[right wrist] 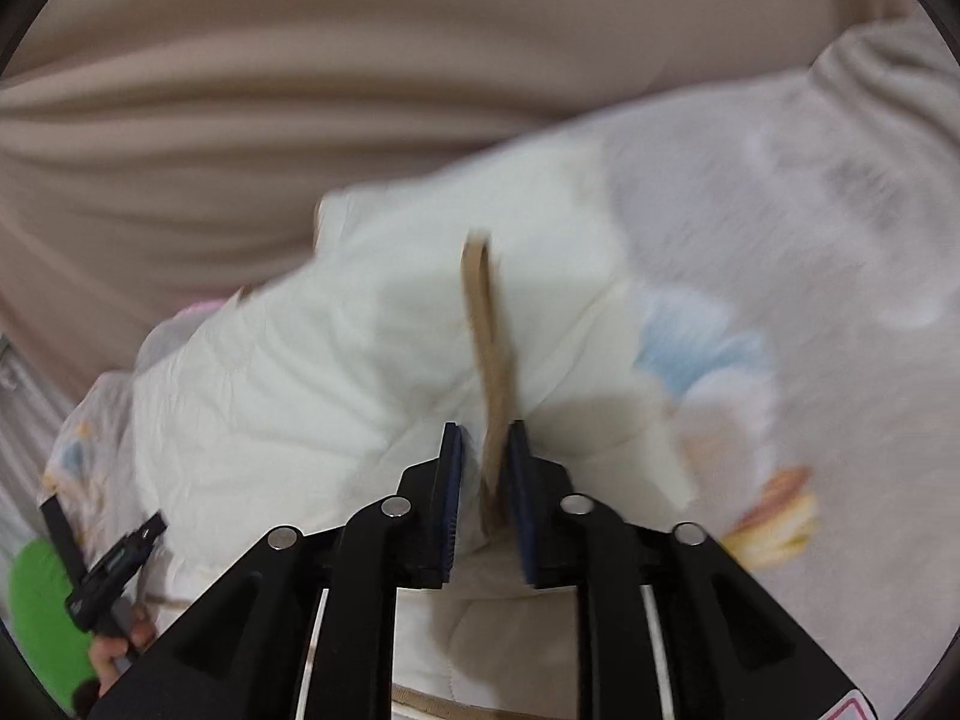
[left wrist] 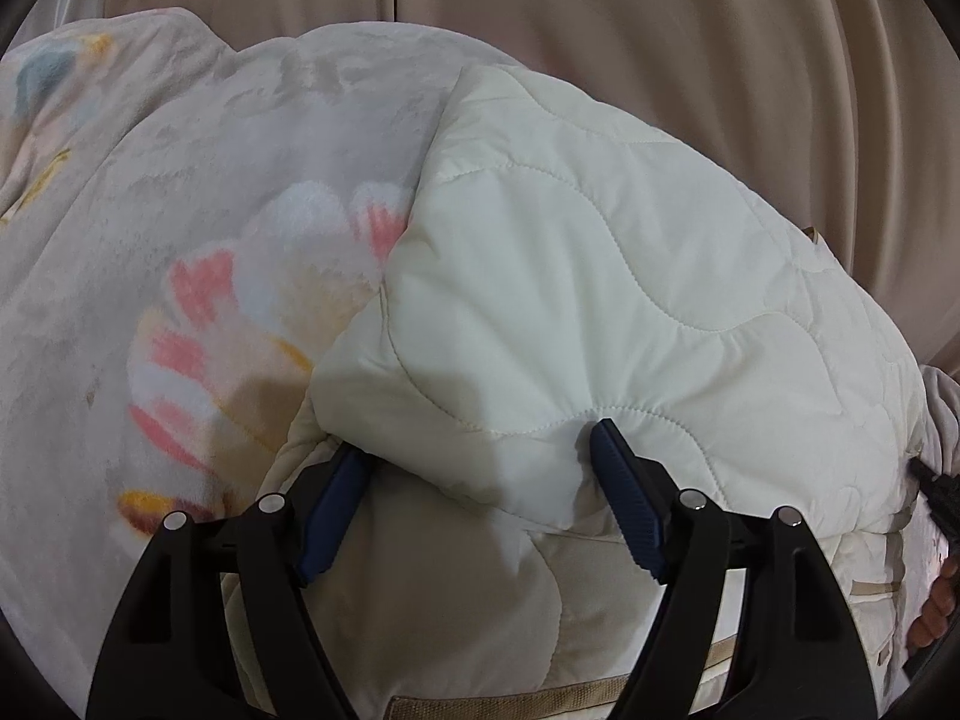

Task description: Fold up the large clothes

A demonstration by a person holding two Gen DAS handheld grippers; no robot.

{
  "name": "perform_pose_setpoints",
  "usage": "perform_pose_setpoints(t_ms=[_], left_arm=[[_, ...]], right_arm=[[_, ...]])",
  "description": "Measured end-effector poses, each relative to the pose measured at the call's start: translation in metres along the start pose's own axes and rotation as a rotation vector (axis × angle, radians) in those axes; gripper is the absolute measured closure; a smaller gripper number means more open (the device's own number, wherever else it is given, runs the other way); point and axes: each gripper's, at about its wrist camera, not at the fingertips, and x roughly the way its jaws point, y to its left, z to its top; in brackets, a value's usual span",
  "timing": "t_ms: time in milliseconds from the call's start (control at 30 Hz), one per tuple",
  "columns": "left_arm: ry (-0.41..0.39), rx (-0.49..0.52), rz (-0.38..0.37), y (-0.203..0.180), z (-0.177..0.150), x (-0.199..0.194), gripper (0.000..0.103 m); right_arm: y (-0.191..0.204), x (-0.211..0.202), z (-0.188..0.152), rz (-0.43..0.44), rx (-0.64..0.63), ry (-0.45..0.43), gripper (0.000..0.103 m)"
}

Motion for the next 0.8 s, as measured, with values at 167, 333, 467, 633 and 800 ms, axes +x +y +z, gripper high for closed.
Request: perform_pose_setpoints(t_ms=[167, 333, 467, 633, 800], left_arm=[[0.001, 0.016, 0.010, -0.003, 0.000, 0.002, 0.028], [-0.004, -0.010, -0.017, 0.005, 0.001, 0.002, 0.028], [-0.002, -0.012, -0.021, 0.006, 0.003, 0.004, 0.027], [-0.002, -0.012, -0.024, 0.005, 0.002, 0.004, 0.026], [0.009, 0.014, -0.021, 0.000, 0.003, 0.007, 0.021]], right_arm=[[0.047, -0.028, 0.026, 0.090, -0.050, -0.084, 0.051], [0.056, 0.016, 0.052, -0.077, -0.109, -0.075, 0.040], [0.035, 0.048, 0.049, -0.029, 0.010, 0.026, 0.076], [0.046, 0.000, 0.049, 0.092, -0.064, -0.157, 0.097], [0.014, 0.070, 0.037, -0.027, -0.017, 0.048, 0.100]])
